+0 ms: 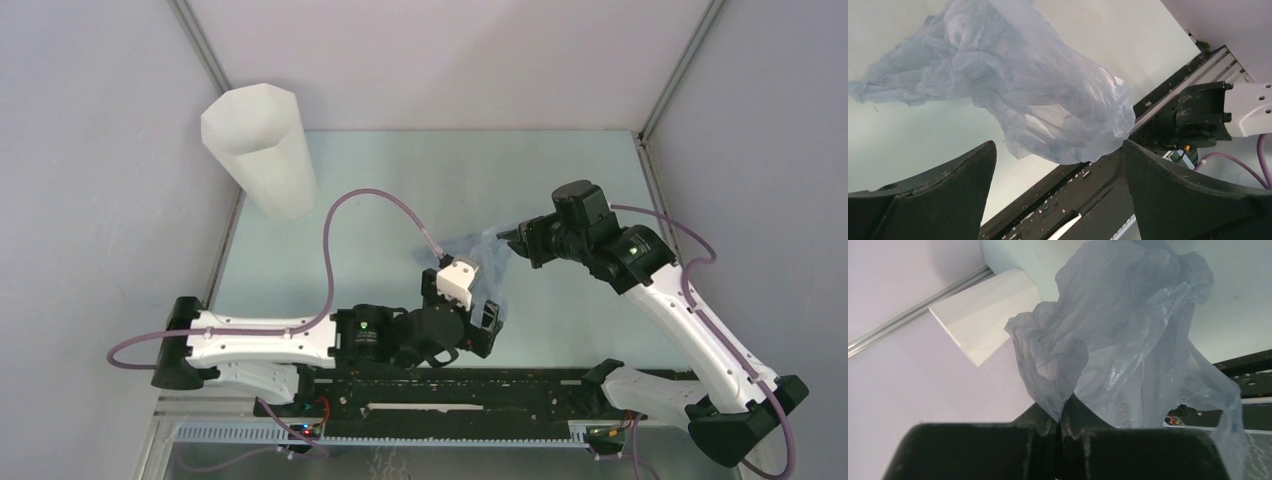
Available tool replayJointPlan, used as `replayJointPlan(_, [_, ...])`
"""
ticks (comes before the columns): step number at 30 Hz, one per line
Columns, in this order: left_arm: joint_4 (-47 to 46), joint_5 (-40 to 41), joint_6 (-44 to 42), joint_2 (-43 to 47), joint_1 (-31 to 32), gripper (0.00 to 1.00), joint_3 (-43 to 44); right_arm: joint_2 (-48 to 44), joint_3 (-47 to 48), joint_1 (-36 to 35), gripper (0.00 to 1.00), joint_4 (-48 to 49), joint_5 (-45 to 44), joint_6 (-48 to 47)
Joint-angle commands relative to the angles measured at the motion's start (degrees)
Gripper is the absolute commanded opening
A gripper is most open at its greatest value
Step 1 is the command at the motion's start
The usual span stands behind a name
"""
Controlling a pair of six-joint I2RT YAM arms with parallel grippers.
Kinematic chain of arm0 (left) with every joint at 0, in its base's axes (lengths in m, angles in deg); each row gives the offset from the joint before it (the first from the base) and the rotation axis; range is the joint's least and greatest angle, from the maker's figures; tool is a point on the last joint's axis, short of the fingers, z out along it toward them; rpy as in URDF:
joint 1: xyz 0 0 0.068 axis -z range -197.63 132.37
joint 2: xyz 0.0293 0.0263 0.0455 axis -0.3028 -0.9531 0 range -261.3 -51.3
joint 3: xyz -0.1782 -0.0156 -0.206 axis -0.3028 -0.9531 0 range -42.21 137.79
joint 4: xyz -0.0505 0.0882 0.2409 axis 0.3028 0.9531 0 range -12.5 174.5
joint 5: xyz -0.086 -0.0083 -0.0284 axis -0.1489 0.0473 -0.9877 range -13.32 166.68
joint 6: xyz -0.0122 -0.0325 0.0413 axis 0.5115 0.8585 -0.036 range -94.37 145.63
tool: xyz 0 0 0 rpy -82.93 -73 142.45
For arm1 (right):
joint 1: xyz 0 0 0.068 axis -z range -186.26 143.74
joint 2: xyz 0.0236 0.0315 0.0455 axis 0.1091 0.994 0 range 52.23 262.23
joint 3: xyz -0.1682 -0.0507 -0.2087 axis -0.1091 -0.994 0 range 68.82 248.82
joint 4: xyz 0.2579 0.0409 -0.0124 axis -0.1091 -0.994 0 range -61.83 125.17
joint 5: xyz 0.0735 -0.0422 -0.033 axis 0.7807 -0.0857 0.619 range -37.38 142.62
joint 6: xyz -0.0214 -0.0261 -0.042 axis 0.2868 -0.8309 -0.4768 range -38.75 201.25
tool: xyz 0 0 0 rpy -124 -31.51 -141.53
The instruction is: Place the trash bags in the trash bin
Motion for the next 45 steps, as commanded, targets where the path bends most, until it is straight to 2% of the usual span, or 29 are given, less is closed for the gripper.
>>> replayJointPlan(1, [-4.7, 6.4, -4.2, -3.0, 1.7, 1.0, 4.7, 1.1, 3.5, -0.9, 0.0, 2.2, -4.3, 4.8])
replayJointPlan(5, [-5.8, 7.3, -6.2, -8.7, 2.1, 0.98, 6.9, 1.4, 4.4, -1.1, 0.0, 2.8, -5.3, 5.4])
replayJointPlan(7, [-0.3, 11.6, -5.0, -12.3, 2.0, 0.96, 10.8, 1.5, 5.0, -1.4, 0.0, 2.2, -5.7, 5.4])
replayJointPlan(9, [7.0, 15.6, -0.4, -15.4, 2.0, 1.0, 14.2, 1.5, 5.1, -1.5, 0.0, 1.8, -5.9, 5.2])
replayJointPlan(13, [13.4, 17.2, 3.1, -17.6, 0.2, 0.99, 16.1, 1.0, 5.1, -1.7, 0.0, 0.7, -6.8, 4.8])
replayJointPlan(15, [14.9, 17.8, 4.4, -16.9, -0.7, 0.89, 15.4, 0.8, 4.9, -1.7, 0.0, 0.5, -6.7, 4.6])
replayJointPlan(18, [15.1, 17.0, 5.2, -14.6, -1.8, 0.66, 13.3, 0.2, 4.5, -2.0, 0.0, 0.3, -6.8, 4.2])
replayJointPlan(19, [14.9, 16.6, 4.9, -13.8, -2.1, 0.58, 12.8, 0.0, 4.4, -2.0, 0.0, -0.1, -7.0, 3.9])
replayJointPlan(21, [15.0, 15.5, 5.0, -11.8, -3.0, 0.33, 11.4, -0.5, 4.4, -2.0, 0.0, -0.4, -7.6, 2.5])
replayJointPlan(22, [15.0, 14.8, 5.2, -10.5, -3.5, 0.25, 10.5, -0.8, 4.4, -1.9, 0.0, -0.6, -8.0, 1.2])
replayJointPlan(26, [18.4, 9.6, 7.0, -2.1, -6.5, 0.13, 6.1, -3.6, 3.1, 0.6, 0.0, -2.0, -10.2, -11.5])
replayJointPlan(28, [18.8, 4.3, 7.8, 3.3, -9.3, 0.13, 1.0, -6.2, 1.6, 2.8, 0.0, -0.5, -11.8, -22.1])
replayJointPlan(30, [15.8, -3.5, 6.5, 8.8, -12.8, 0.22, -4.5, -9.5, 0.1, 4.7, 0.0, 2.0, -12.1, -33.4])
replayJointPlan(33, [8.7, -15.0, 3.3, 15.4, -18.5, 0.27, -11.6, -13.0, -2.7, 7.8, 0.0, 8.0, -5.8, -45.6])
replayJointPlan(36, [0.9, -24.9, -1.1, 17.7, -22.1, 0.31, -14.8, -14.3, -4.5, 8.3, 0.0, 11.1, -0.9, -47.8])
replayJointPlan(39, [-0.7, -31.8, -4.5, 14.9, -24.7, 0.38, -13.5, -13.3, -5.0, 8.2, 0.0, 11.5, 3.4, -46.0])
replayJointPlan(42, [-0.2, -32.8, -5.2, 11.0, -26.8, 0.38, -12.0, -12.6, -5.0, 8.3, 0.0, 13.0, 4.5, -43.8])
replayJointPlan(45, [-0.5, -33.2, -4.1, 9.3, -28.8, 0.34, -11.5, -13.0, -5.0, 9.0, 0.0, 13.9, 4.3, -42.5])
